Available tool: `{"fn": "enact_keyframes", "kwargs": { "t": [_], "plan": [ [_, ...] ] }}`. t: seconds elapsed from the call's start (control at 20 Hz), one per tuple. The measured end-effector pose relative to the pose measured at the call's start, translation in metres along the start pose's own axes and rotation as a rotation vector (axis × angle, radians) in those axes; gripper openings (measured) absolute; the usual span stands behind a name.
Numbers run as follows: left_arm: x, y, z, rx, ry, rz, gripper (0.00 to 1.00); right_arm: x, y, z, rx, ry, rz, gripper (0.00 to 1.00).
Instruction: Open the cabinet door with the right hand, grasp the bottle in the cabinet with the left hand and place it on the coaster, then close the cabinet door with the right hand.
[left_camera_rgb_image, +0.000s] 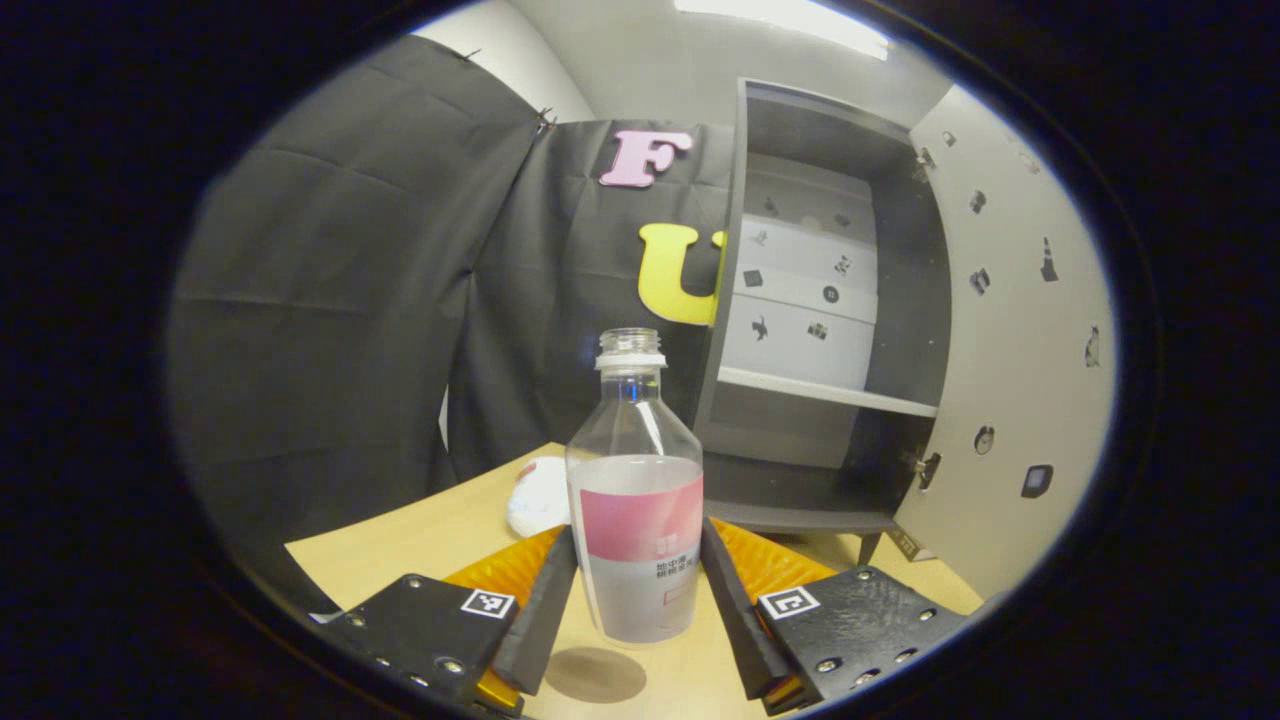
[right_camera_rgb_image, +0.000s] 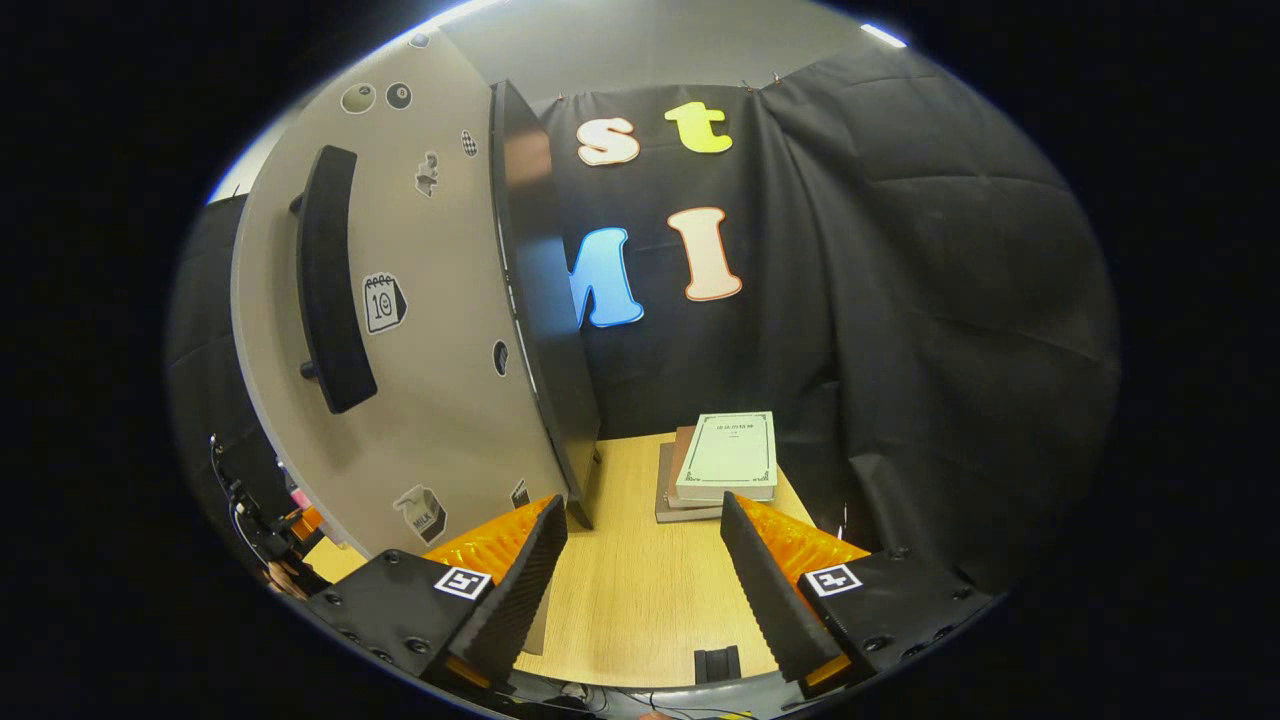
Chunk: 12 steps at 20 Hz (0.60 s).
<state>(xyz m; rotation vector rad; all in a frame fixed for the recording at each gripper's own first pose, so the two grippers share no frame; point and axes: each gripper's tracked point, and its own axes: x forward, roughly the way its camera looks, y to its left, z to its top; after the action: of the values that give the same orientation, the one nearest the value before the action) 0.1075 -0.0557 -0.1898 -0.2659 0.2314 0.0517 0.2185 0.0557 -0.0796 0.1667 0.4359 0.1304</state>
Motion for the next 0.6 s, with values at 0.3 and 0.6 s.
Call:
{"fn": "enact_keyframes", "kwargs": {
  "t": [0.3, 0.6],
  "plan": [
    [0.004, 0.023, -0.063, -0.015, 0.074, 0.06, 0.73, 0.001, 0.0, -0.004, -0.048, 0.015, -0.003, 0.98],
    [0.02, 0.033, -0.11, 0.013, 0.144, 0.098, 0.73, 0.004, -0.007, -0.011, -0.044, 0.039, -0.022, 0.98]
  ]
}}
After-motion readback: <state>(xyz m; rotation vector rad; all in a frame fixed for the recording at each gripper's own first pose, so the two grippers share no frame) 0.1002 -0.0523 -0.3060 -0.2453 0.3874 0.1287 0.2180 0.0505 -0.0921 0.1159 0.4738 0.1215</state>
